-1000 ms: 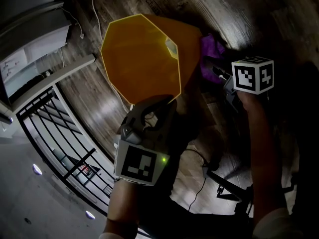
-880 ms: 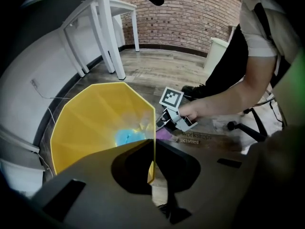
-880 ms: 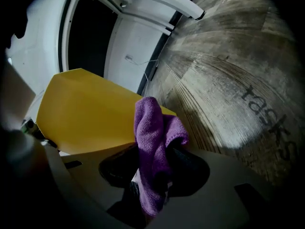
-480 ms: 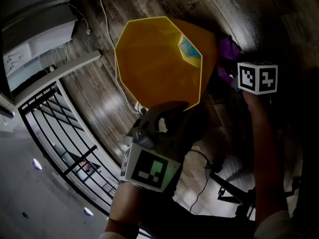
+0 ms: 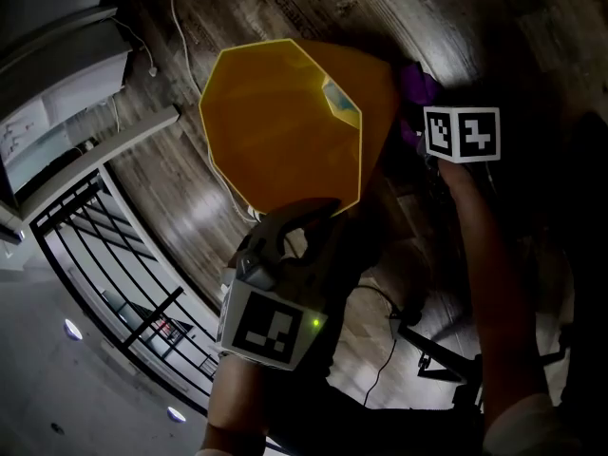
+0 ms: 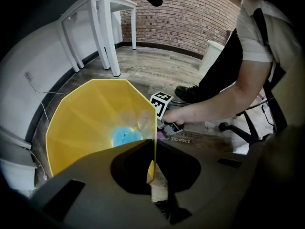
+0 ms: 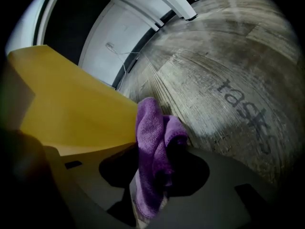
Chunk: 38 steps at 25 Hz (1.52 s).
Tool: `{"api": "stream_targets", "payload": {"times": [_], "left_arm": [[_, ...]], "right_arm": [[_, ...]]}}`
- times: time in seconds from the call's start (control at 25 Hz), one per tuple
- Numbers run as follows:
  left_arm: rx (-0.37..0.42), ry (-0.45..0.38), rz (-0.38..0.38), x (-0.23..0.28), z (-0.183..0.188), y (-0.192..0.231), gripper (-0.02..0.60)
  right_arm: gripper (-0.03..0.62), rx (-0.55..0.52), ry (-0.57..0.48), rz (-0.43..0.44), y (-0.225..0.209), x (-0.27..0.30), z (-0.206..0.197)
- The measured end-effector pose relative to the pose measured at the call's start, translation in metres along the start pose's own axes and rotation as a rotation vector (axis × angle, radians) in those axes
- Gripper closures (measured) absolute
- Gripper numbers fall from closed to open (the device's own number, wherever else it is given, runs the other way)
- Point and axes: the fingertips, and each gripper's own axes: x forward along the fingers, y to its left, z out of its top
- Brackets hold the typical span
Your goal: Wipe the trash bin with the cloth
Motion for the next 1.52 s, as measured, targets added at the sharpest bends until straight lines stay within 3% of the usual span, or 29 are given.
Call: {"api": "stream_targets", "payload": {"times": [0.32, 0.48, 0.6, 0.68, 0.72, 0.84, 1.0, 1.28, 1.36, 1.44, 1.52], "left_arm": [[-0.065, 0.002, 0.006, 0.003, 0.003, 0.001, 0.568], [-0.125, -0.009, 0.060, 0.007, 0.016, 0.007, 0.568], [-0.112, -0.047, 0.123, 0.010, 0.030, 0.014, 0.568], [-0.084, -0.065, 0.123, 0.009, 0.035, 0.014, 0.565], [-0.068, -0.063, 0.107, 0.009, 0.035, 0.012, 0.540], [0.025, -0.013, 0.075, 0.007, 0.031, 0.003, 0.383], [0.105, 0.007, 0.128, -0.008, 0.017, 0.007, 0.333], [0.168, 0.120, 0.151, -0.007, -0.037, 0.021, 0.334], [0.176, 0.144, 0.188, -0.001, -0.041, 0.028, 0.345], [0.174, 0.157, 0.230, 0.001, -0.039, 0.036, 0.454], [0.152, 0.155, 0.234, 0.002, -0.038, 0.038, 0.465]], "right_arm": [[0.427, 0.037, -0.018, 0.017, 0.000, -0.001, 0.001], [0.427, 0.084, -0.050, 0.052, 0.004, -0.012, 0.003], [0.427, 0.105, -0.073, 0.087, 0.014, -0.020, 0.005], [0.427, 0.102, -0.071, 0.105, 0.019, -0.021, 0.005], [0.427, 0.096, -0.067, 0.110, 0.020, -0.021, 0.005], [0.427, 0.093, -0.064, 0.120, 0.021, -0.022, 0.005], [0.427, 0.100, -0.068, 0.136, 0.022, -0.024, 0.006], [0.427, 0.137, -0.077, 0.171, 0.021, -0.028, 0.004], [0.427, 0.149, -0.084, 0.187, 0.022, -0.029, 0.005], [0.427, 0.157, -0.097, 0.209, 0.024, -0.031, 0.006], [0.427, 0.152, -0.112, 0.240, 0.031, -0.035, 0.008]]}}
